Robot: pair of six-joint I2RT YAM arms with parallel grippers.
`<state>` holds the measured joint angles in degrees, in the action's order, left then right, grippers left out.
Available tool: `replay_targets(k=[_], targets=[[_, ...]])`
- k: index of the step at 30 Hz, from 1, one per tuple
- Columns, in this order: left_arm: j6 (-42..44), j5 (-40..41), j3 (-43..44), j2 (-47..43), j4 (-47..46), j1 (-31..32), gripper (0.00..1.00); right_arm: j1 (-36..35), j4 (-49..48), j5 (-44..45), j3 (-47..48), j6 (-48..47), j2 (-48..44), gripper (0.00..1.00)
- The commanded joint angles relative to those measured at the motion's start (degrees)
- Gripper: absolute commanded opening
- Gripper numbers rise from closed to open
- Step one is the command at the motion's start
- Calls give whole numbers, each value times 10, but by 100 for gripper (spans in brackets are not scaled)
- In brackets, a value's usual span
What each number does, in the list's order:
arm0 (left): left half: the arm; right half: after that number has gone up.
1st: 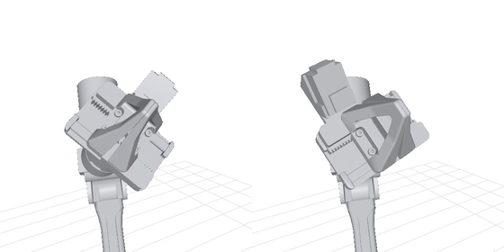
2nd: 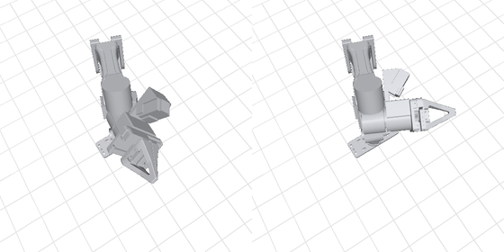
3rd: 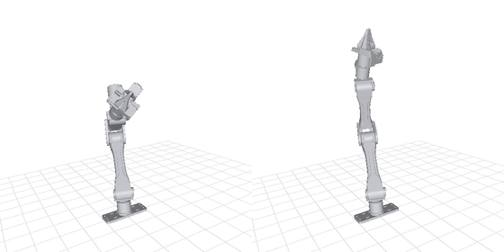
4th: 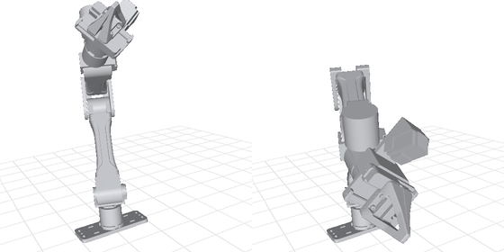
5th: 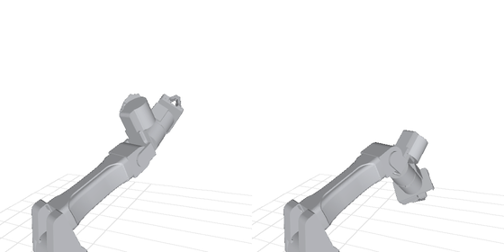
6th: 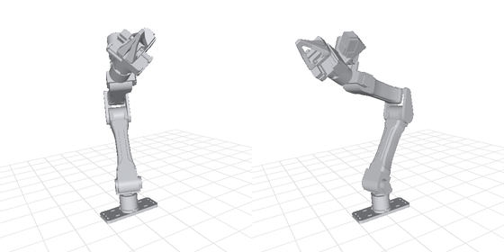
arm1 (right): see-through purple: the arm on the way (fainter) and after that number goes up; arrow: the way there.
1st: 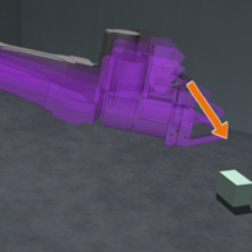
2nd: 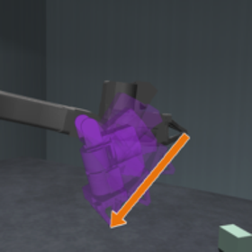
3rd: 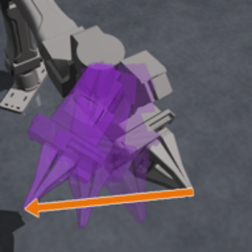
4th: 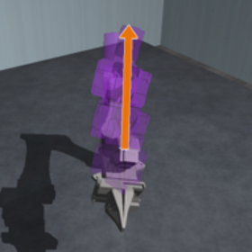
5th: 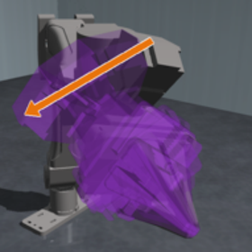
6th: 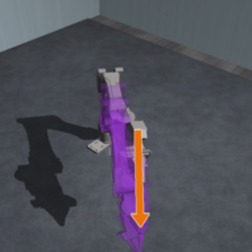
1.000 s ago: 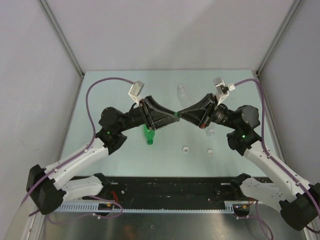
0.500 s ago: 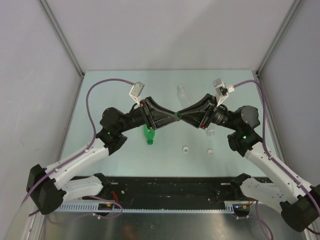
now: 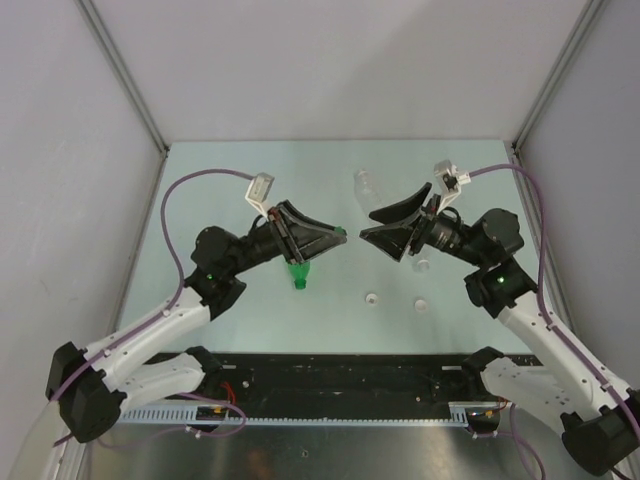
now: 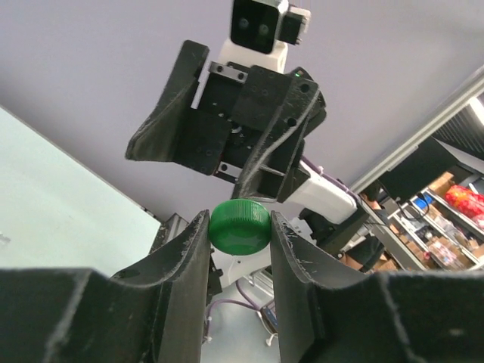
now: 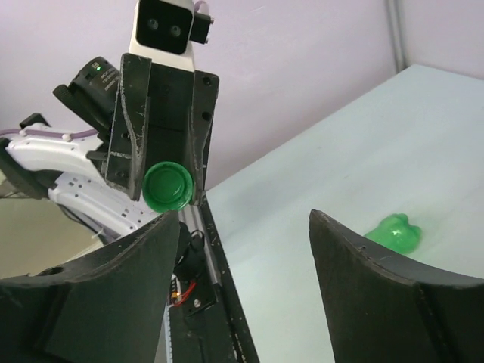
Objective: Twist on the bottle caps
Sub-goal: Pick up the bottle cap from the center of the board, then pick up the plastic bottle at the center of the board.
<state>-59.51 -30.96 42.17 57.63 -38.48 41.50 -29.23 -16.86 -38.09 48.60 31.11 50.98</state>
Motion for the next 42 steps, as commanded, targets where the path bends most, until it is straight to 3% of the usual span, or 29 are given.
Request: replay_targets(k=[1, 5, 7, 10, 13, 15, 17, 21, 27, 31, 34, 37, 42], targets=[[15, 14, -13, -11, 0, -21, 0, 12, 37, 31, 4, -24, -25, 77], [58, 11, -14, -15, 73, -47, 0, 22, 74, 64, 5, -26, -33, 94], [110, 30, -5, -24, 170, -60, 0, 22, 120, 81, 15, -50, -29, 98], [194, 143, 9, -56, 349, -64, 0, -4, 237, 129, 59, -141, 6, 99], [232, 259, -19, -108, 441, -66, 0, -47, 314, 207, 92, -289, 45, 99], [241, 307, -43, -142, 474, -66, 1, -56, 338, 190, 95, -420, 70, 99], [244, 350, -58, -168, 514, -68, 1, -67, 359, 143, 96, -615, 102, 99], [235, 431, -64, -197, 598, -75, 0, -125, 356, 145, 117, -897, 184, 100], [185, 484, -94, -231, 625, -115, 0, -162, 513, 109, 240, -1210, 351, 99], [172, 499, -112, -249, 634, -137, 0, -178, 572, 136, 329, -1346, 477, 99], [168, 518, -117, -261, 649, -141, 0, -176, 677, 146, 450, -1440, 578, 99], [159, 533, -121, -279, 669, -142, 0, -177, 763, 165, 557, -1510, 669, 99], [148, 540, -136, -321, 676, -142, 0, -178, 714, 183, 605, -1544, 738, 100]])
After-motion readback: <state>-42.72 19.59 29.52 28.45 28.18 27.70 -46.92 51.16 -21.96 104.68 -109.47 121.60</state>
